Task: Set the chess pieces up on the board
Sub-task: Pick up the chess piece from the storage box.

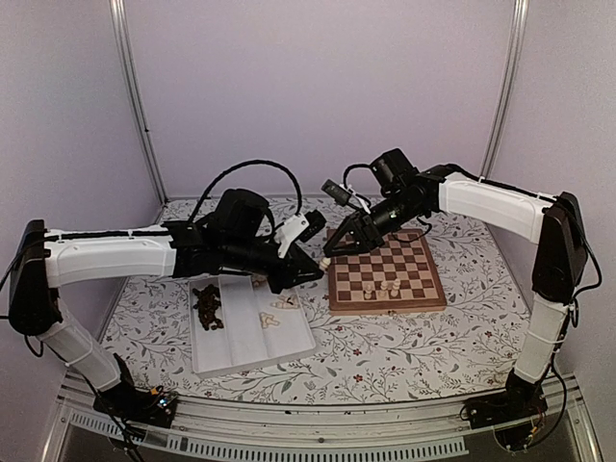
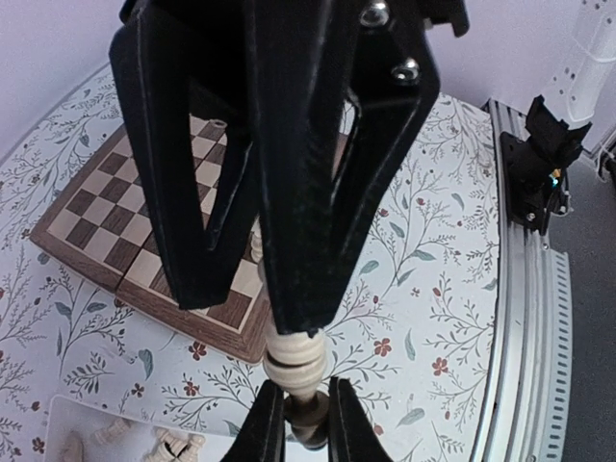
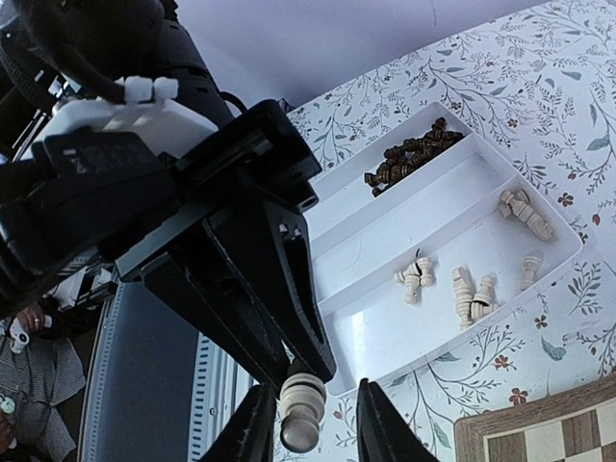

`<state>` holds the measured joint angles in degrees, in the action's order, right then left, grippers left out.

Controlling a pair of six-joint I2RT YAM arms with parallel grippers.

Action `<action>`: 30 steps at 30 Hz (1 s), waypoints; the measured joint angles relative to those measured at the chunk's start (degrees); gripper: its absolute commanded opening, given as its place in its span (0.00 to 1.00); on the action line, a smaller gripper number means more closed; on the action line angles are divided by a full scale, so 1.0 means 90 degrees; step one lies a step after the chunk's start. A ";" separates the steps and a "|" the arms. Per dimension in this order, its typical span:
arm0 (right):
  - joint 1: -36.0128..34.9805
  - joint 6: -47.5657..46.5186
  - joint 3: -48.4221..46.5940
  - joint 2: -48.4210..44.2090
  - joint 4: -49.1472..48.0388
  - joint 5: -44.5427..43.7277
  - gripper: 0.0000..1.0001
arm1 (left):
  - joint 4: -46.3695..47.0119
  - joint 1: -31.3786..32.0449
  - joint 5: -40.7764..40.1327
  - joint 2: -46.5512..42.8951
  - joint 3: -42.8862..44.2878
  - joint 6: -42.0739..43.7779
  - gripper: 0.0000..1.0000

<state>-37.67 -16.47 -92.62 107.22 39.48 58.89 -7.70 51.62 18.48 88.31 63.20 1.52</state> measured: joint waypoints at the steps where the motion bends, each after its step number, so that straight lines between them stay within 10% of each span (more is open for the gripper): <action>1: 0.0000 0.0002 0.0000 0.0000 0.0024 -0.0002 0.25 | -0.0002 -0.0005 0.0007 0.0000 0.0000 0.0000 0.00; 14: -0.0005 -0.0085 0.0007 0.0000 0.0044 -0.0022 0.00 | -0.0012 -0.0131 0.0017 0.0000 0.0000 -0.0002 0.00; 30: 0.1627 -0.0486 0.1630 -0.1426 -0.0216 -0.2081 0.00 | -0.0134 -0.0141 0.0187 0.0027 0.0223 -0.0333 0.00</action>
<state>-23.03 -20.84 -77.95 94.39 37.54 40.16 -8.91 50.35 20.16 88.55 65.21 -1.48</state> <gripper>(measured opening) 0.114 0.118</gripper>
